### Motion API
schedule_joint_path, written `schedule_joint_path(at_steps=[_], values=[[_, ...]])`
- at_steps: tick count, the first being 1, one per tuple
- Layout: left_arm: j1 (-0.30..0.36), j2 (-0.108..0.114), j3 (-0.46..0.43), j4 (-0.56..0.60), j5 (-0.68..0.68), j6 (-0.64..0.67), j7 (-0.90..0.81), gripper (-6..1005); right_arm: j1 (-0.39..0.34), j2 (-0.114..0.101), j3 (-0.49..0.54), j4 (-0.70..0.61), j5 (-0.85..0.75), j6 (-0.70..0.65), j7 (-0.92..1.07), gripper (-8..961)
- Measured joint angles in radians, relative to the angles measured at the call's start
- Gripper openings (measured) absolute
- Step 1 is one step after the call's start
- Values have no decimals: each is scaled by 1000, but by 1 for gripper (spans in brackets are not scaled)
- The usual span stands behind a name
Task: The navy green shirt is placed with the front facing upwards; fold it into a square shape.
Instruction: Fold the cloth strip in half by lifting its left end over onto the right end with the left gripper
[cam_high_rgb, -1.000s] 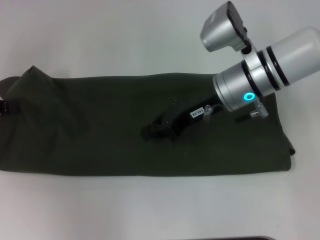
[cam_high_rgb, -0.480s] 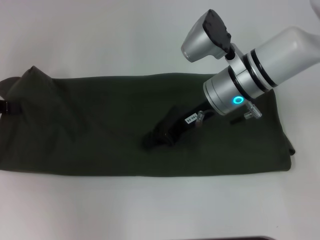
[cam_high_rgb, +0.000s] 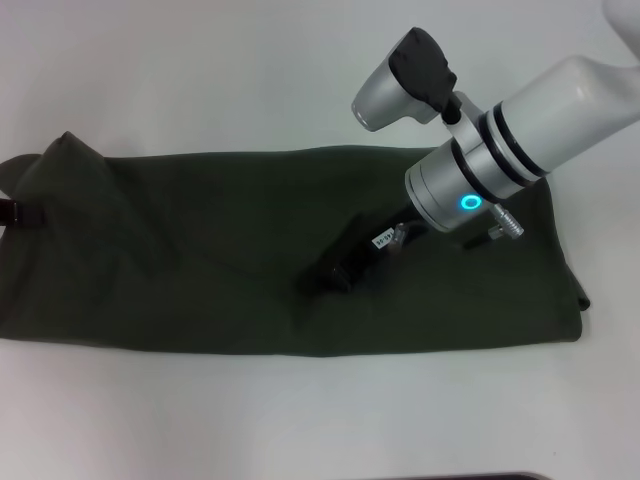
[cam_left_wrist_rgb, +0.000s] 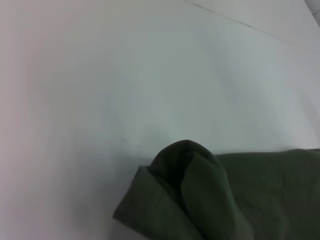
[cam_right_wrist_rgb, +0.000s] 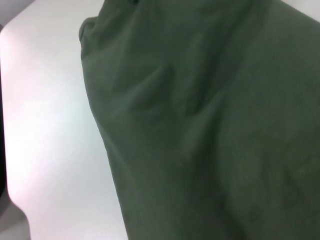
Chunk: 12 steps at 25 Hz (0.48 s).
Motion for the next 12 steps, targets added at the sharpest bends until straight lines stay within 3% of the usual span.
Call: schedule_joint_path(at_steps=[8,12], values=[[0,0,0,0,-3,-4,0,119,-29,-9,1,-36,60,-21,-60,37],[0,0,0,0,-6,-4,0,121,-101,-13,6,-131,92,-41,-62,37]])
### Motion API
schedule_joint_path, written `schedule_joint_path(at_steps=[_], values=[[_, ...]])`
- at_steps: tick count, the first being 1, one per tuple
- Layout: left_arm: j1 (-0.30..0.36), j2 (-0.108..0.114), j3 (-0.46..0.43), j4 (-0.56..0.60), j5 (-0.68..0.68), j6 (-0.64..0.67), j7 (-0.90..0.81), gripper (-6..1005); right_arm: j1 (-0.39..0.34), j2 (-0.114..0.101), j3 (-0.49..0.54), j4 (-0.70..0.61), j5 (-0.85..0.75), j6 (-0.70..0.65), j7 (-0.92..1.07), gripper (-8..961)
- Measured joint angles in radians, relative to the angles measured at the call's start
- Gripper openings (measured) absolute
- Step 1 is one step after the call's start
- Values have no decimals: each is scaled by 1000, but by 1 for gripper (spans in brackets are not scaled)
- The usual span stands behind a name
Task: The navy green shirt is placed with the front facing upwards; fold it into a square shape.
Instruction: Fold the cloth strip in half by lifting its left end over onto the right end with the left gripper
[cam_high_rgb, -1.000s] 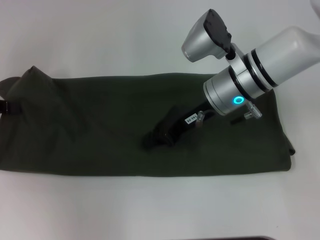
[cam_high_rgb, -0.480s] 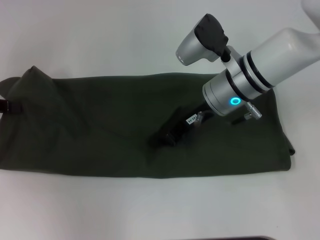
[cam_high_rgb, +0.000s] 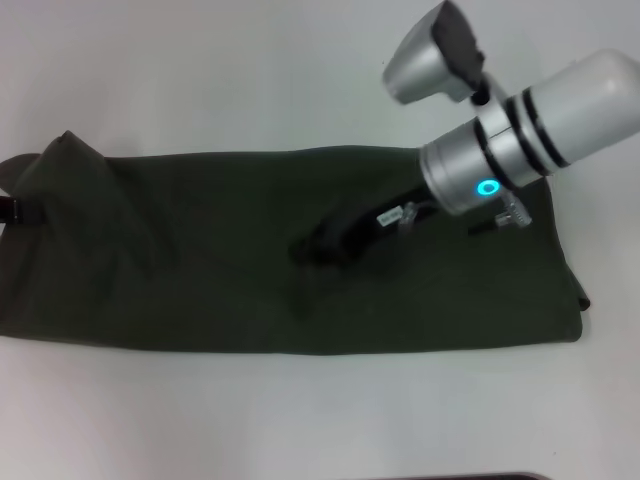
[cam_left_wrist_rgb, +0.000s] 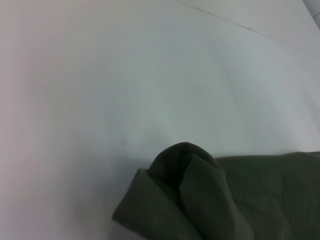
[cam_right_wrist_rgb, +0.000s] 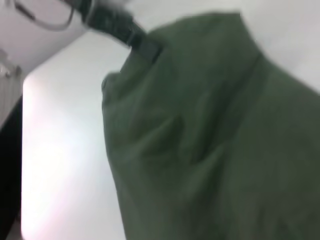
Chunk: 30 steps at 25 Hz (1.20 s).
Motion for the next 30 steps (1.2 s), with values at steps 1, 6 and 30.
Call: schedule_joint_path(at_steps=[1,6,30], values=[[0,0,0,0,-1,0,0,122,-26,-1,1,-32,13,-2,0,37],[0,-6,-6,0,-2,13,0,124,-150,-12,26,-147,78,-7,-1,36],[38,-24,-14,16,-301,219,17,134,-367,-92,459,-163,76,-182,-58,347]])
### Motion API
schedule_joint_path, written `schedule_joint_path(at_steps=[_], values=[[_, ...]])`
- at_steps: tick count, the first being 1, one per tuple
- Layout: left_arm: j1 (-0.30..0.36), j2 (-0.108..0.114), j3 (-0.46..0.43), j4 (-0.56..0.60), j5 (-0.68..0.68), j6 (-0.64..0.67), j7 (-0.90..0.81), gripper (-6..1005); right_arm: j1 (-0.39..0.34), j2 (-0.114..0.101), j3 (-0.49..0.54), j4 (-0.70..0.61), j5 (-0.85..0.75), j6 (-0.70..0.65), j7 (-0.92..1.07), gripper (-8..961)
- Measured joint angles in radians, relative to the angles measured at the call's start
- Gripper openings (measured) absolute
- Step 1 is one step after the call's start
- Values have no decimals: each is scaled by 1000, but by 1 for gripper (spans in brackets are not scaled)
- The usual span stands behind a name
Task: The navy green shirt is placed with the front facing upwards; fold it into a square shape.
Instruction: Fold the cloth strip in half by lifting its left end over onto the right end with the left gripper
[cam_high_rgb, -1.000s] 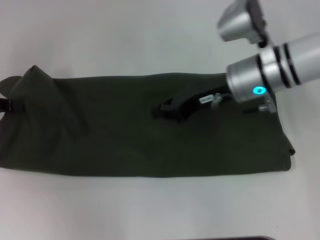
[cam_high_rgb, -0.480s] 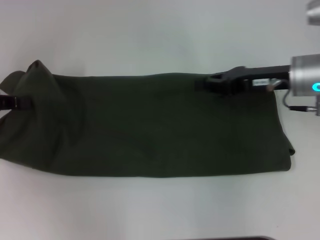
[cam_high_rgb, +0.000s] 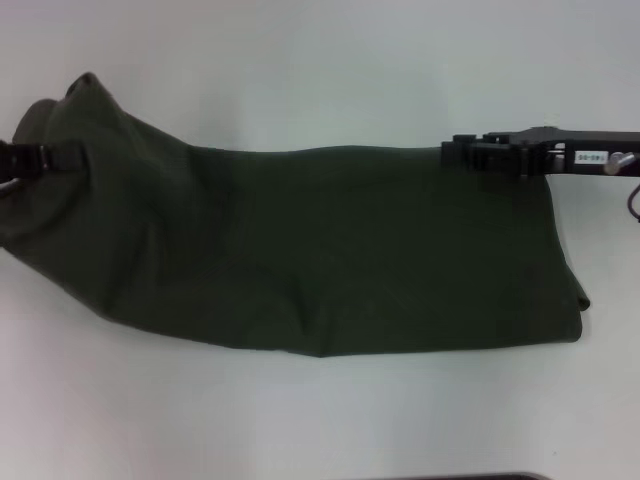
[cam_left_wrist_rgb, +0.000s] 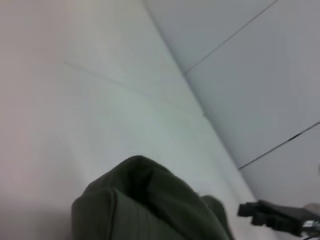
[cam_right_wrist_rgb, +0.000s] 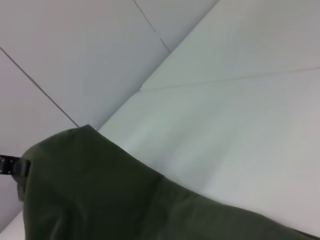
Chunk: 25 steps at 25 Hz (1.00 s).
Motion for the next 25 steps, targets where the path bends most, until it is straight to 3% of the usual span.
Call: schedule_joint_path(at_steps=[11,25], values=[[-19,-23,1,17,-41,15,-5,139,-1,-14,12,-1,3,-21,11,350],[-22,-26,-1,31,-70,32,-10,145,17,-23,16,-2,6,-22,13,350]])
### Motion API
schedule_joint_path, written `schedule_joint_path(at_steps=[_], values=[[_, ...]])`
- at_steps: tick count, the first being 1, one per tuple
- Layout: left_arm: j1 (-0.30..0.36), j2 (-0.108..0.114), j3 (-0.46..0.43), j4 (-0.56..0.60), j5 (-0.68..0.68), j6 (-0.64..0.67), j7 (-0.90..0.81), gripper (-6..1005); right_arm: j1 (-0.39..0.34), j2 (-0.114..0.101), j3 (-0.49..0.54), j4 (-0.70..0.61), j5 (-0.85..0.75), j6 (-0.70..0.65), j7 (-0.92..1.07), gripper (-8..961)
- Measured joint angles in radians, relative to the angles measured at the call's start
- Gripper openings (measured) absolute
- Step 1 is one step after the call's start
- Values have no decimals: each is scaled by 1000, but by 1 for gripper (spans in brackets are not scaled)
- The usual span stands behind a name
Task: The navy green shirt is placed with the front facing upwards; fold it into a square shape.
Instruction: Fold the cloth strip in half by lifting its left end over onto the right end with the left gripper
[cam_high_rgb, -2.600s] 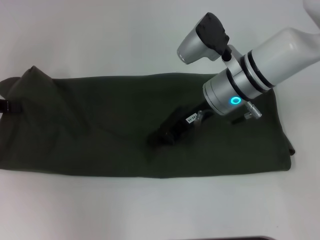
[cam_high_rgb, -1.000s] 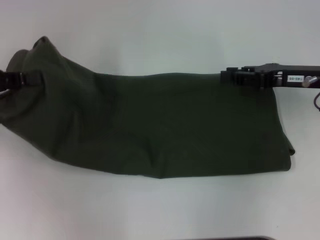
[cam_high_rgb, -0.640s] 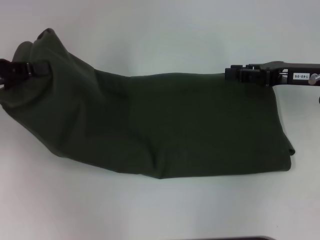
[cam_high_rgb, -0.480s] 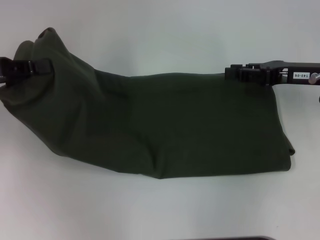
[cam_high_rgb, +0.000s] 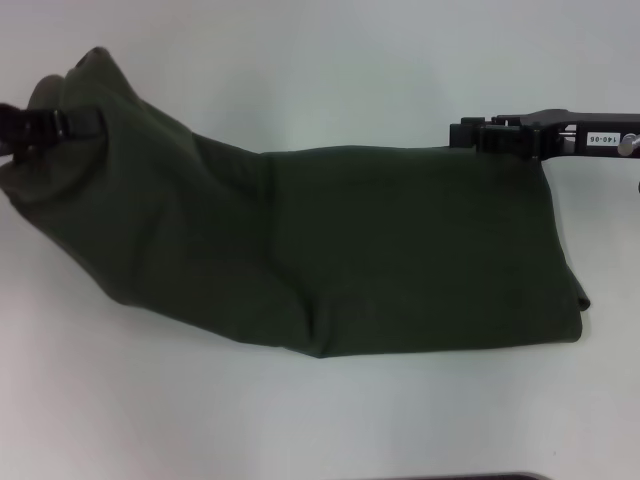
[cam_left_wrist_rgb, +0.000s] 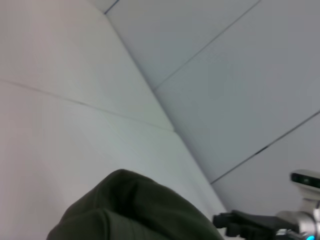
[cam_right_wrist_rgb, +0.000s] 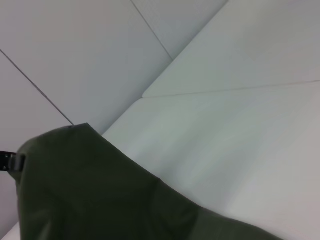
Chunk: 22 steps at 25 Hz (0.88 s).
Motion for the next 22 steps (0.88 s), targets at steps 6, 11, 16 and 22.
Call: schedule_joint_path(at_steps=[6,11,16,22], values=[[-23,-29,10,34,-45,34,-8,148,6,-2,2,0,0,0,1,350],[-53,-53,11,42,-48,36,-11,150,5,-8,38,-26,-2,-2,21,351],[-82,-85,13,43,-49,29,-12,152,-6,-24,104,-40,-1,-18,29,351],[-94,-128,14,41,-50,27,-10,155,-15,-51,206,-41,-2,-63,29,349]])
